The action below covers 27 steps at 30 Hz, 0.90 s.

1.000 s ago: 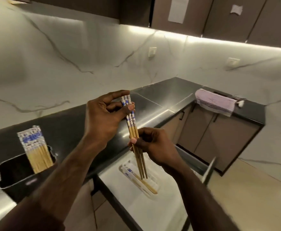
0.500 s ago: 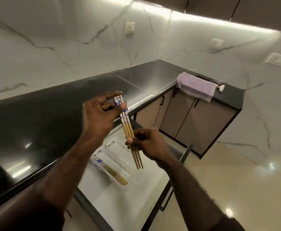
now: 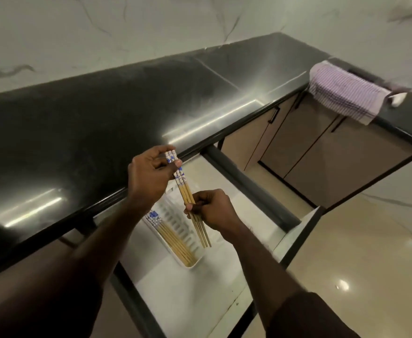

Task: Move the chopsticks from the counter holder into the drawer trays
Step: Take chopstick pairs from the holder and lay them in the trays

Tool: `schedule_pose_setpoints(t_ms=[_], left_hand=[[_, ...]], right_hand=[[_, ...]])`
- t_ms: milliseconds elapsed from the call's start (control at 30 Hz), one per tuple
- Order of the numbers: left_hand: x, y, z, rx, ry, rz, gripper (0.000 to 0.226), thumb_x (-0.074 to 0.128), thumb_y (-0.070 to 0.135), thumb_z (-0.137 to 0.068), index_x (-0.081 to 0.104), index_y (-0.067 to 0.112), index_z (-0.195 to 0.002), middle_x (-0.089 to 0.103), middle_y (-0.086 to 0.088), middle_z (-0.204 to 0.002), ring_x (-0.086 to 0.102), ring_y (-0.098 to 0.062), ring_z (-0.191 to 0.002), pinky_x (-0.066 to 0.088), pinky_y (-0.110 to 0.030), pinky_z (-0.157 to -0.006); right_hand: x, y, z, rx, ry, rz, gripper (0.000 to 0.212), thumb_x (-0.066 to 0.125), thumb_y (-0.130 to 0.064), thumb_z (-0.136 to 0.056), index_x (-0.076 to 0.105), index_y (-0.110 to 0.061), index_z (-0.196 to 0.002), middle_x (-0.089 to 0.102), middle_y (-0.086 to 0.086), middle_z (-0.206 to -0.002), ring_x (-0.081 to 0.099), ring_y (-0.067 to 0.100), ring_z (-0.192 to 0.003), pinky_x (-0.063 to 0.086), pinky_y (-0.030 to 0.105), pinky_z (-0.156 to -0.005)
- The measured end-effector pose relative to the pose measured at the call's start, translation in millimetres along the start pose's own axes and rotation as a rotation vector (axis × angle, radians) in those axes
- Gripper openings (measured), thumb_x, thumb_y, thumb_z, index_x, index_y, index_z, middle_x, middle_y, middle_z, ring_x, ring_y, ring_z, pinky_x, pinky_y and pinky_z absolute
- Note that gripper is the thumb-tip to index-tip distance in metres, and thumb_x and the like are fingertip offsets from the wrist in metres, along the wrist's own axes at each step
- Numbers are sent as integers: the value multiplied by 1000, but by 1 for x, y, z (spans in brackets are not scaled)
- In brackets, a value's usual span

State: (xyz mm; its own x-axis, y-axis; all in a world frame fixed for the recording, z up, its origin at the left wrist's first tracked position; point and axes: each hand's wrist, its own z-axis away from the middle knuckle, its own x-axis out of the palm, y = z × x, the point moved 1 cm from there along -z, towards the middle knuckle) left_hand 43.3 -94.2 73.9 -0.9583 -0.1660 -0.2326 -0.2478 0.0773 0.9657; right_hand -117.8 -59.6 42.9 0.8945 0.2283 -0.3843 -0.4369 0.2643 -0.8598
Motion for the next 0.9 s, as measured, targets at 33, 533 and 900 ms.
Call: schedule_pose_setpoints(t_ms=[33,533,900], left_hand=[[2,-11,-2,-6,0,-19,36,74,12,-81,65,16,-116,73,-2,-84,74,-10,-73,60,-24,-61],[28,-144,12,-104,-6,-366,63,70,13,-86,29,20,-133,72,-6,-91,68,-7,-63,57,-17,-56],[37,-203,13,-343,-226,-651,61,68,33,-87,38,22,-138,60,-12,-121,64,-26,-102,55,-36,-80]], right_hand=[[4,8,-8,22,-12,4,23,76,-25,-83,76,-11,-100,76,7,-90,71,24,-89,56,38,-82],[62,103,-82,182,-103,143,15,72,-23,-86,78,-18,-99,75,-1,-85,65,10,-73,52,27,-64],[103,129,-80,200,85,474,20,56,-21,-90,74,-16,-94,72,4,-84,62,18,-72,47,29,-63]])
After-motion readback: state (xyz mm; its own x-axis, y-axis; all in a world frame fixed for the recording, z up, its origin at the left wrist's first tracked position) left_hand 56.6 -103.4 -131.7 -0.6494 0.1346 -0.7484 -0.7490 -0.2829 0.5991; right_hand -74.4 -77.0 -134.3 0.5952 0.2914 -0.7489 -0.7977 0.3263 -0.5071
